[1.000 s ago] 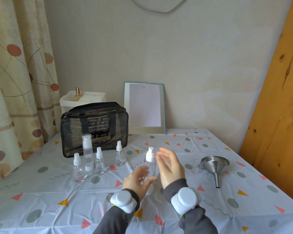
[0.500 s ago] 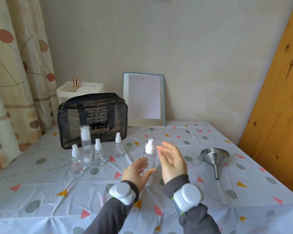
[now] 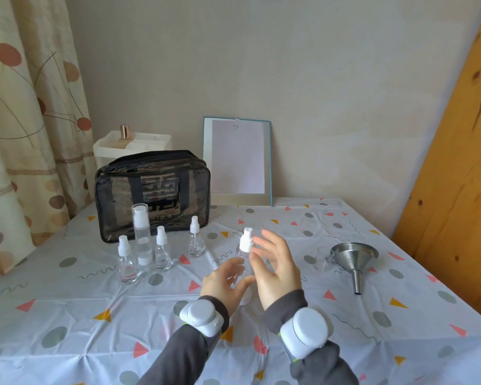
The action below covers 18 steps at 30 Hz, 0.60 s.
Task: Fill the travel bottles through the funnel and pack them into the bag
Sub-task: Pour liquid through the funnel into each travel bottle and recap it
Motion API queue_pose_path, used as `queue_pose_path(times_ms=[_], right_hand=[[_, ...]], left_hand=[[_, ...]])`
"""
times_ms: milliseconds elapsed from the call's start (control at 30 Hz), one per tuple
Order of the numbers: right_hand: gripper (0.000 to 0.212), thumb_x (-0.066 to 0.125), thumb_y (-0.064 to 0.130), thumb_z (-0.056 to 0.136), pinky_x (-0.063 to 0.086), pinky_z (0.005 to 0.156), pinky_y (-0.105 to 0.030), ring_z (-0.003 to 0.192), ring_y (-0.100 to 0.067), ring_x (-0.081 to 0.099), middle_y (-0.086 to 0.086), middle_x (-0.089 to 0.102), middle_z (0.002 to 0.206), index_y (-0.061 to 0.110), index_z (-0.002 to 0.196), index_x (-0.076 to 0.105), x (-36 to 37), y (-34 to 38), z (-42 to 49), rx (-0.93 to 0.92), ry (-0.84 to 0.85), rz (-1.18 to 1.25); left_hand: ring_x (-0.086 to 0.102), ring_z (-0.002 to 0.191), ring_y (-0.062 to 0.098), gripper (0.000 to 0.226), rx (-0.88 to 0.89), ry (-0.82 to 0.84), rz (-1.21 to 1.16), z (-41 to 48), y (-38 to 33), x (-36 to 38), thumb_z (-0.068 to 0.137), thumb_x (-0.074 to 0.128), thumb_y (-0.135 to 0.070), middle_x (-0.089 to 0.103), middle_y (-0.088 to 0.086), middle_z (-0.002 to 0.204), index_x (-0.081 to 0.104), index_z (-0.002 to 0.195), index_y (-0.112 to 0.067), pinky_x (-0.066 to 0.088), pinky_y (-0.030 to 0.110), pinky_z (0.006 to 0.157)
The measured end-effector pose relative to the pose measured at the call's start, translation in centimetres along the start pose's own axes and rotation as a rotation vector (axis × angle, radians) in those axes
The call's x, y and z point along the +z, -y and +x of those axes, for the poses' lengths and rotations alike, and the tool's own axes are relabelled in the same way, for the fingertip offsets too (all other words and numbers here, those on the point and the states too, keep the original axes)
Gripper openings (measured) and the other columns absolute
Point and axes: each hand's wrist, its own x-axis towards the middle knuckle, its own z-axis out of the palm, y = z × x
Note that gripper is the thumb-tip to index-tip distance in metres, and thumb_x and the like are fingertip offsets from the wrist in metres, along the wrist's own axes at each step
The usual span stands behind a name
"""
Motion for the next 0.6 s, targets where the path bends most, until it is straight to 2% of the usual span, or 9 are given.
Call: queue_pose_path(times_ms=[67,167,233,333,400,433,500,600], right_hand=[[0.037,0.060,0.010,0.086,0.037,0.089,-0.007,0.099,0.013,0.054,0.016,0.058,0.112,0.036,0.109,0.048,-0.1,0.2,0.7,-0.030,-0.031,-0.059],[0.050,0.056,0.013,0.088,0.034,0.105,-0.023,0.123,-0.006,0.046,0.006,0.048,0.133,0.026,0.134,0.039,0.0,0.7,2.2,0.051,0.074,-0.132],[0.058,0.055,0.015,0.089,0.034,0.103,-0.024,0.126,-0.012,0.044,0.003,0.045,0.135,0.027,0.140,0.030,0.3,0.9,2.5,0.114,0.159,-0.115],[0.053,0.055,0.016,0.089,0.034,0.092,-0.013,0.120,-0.007,0.048,0.009,0.051,0.126,0.033,0.135,0.034,0.4,0.7,1.7,0.117,0.173,-0.096],[0.043,0.057,0.016,0.088,0.035,0.084,-0.002,0.112,0.000,0.052,0.012,0.057,0.118,0.035,0.124,0.042,-0.1,0.5,0.9,0.089,0.091,-0.075],[0.038,0.058,0.015,0.087,0.036,0.081,-0.002,0.109,0.001,0.054,0.012,0.061,0.112,0.036,0.116,0.045,-0.3,0.5,0.7,0.068,0.047,-0.062],[0.034,0.058,0.011,0.087,0.038,0.085,-0.009,0.107,-0.003,0.058,0.013,0.064,0.103,0.034,0.109,0.047,-0.6,0.5,0.9,0.031,-0.020,-0.076],[0.041,0.057,0.014,0.087,0.033,0.093,-0.016,0.119,-0.009,0.052,0.007,0.058,0.123,0.028,0.124,0.045,-0.5,0.7,1.9,0.057,0.048,-0.145]], left_hand=[[0.059,0.101,0.006,0.038,-0.010,0.002,-0.008,0.0,-0.1,0.0,0.080,0.067,-0.030,0.066,-0.007,0.107,0.059,0.116,-0.022,0.045,0.019,0.092],[0.056,0.100,0.004,0.038,-0.011,0.003,0.001,-0.1,-0.1,0.0,0.080,0.067,-0.031,0.065,-0.009,0.108,0.058,0.117,-0.024,0.044,0.017,0.092],[0.054,0.098,0.001,0.038,-0.007,-0.005,0.012,-0.1,-0.1,0.0,0.081,0.066,-0.030,0.063,-0.011,0.107,0.057,0.118,-0.026,0.042,0.014,0.089],[0.055,0.099,0.001,0.038,-0.003,-0.007,0.013,0.0,0.1,0.0,0.082,0.065,-0.028,0.062,-0.013,0.107,0.056,0.119,-0.026,0.042,0.014,0.088],[0.056,0.102,0.003,0.038,-0.008,0.004,0.007,0.0,0.1,0.1,0.081,0.066,-0.030,0.062,-0.013,0.106,0.057,0.117,-0.025,0.044,0.017,0.091],[0.057,0.102,0.004,0.038,-0.012,0.001,0.002,0.1,0.2,0.1,0.080,0.067,-0.031,0.064,-0.012,0.106,0.058,0.116,-0.025,0.045,0.019,0.093],[0.058,0.101,0.005,0.040,-0.021,-0.006,-0.009,0.1,0.3,0.1,0.078,0.069,-0.033,0.066,-0.009,0.106,0.059,0.115,-0.024,0.045,0.019,0.093],[0.059,0.100,0.005,0.040,-0.024,-0.001,0.000,0.1,0.3,0.2,0.077,0.069,-0.034,0.067,-0.009,0.106,0.059,0.115,-0.024,0.045,0.019,0.093]])
